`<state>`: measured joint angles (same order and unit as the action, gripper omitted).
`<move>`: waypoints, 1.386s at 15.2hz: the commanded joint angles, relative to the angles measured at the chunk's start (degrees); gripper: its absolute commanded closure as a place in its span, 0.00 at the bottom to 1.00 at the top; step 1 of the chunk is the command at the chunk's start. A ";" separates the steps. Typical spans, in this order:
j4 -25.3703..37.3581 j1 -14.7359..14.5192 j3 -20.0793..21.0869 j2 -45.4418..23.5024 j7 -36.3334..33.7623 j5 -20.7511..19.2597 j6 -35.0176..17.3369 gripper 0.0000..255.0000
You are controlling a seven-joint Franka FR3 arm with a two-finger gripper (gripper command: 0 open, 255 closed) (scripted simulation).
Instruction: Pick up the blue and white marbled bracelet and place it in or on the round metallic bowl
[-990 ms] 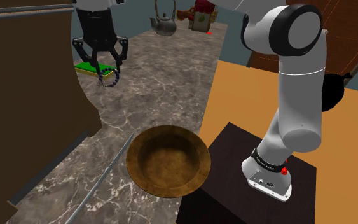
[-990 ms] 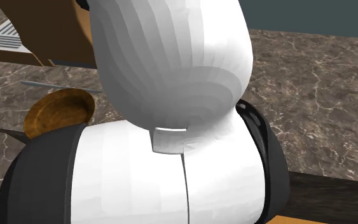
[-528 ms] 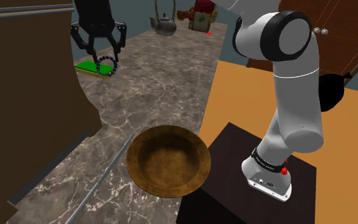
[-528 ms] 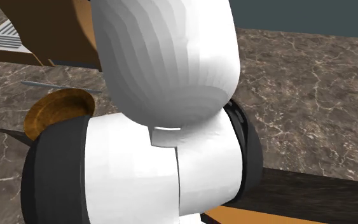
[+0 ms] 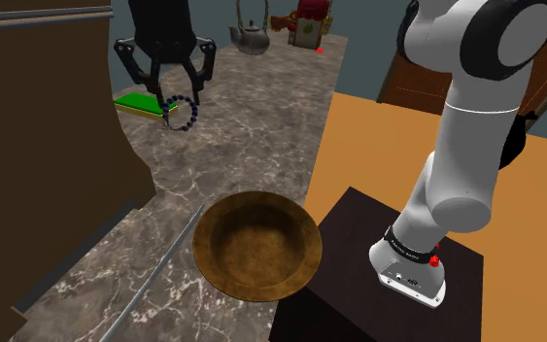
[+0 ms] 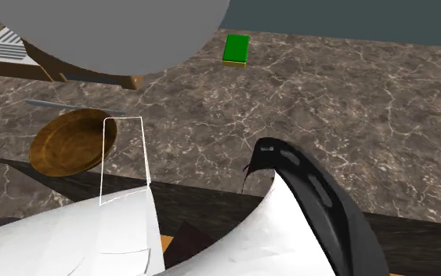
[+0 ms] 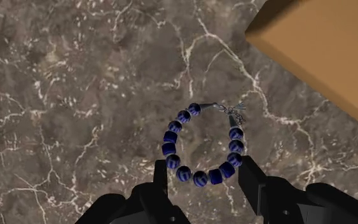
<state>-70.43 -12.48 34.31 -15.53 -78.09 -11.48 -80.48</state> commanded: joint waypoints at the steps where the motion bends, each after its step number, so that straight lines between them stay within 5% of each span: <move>1: -4.98 0.53 0.77 4.13 -1.24 2.24 -1.28 1.00; 16: -25.62 -3.03 5.36 26.05 -10.46 16.03 -4.00 1.00; 21: -30.09 -3.50 5.40 27.79 -10.53 17.13 -7.10 1.00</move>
<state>-99.56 -15.91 39.65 12.10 -88.58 5.54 -86.73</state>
